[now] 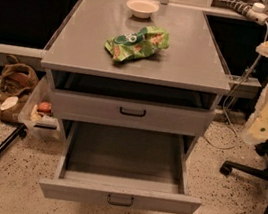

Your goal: Close middle drawer

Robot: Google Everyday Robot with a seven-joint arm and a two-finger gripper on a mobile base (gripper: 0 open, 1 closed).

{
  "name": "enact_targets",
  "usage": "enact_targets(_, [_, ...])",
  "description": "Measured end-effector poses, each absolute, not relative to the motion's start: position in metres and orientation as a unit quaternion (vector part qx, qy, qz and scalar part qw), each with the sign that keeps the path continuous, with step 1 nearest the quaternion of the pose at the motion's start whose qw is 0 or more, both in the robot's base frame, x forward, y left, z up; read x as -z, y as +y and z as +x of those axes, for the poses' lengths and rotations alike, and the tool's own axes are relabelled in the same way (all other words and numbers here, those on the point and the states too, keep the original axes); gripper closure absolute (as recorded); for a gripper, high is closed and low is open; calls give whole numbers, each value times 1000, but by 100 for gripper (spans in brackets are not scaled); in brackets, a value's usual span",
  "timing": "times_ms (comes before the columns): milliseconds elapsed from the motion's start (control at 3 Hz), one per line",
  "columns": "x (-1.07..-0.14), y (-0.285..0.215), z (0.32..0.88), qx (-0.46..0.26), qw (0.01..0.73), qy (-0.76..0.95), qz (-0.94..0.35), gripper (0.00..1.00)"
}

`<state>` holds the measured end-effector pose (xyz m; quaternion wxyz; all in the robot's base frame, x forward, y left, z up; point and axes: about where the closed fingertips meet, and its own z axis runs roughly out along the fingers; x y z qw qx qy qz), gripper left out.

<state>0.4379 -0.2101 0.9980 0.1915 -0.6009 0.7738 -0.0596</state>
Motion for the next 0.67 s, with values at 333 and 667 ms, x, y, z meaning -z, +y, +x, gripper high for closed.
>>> enact_targets(333, [-998, -210, 438, 60, 191, 774, -601, 0])
enact_targets(667, [-982, -209, 440, 51, 200, 772, -601, 0])
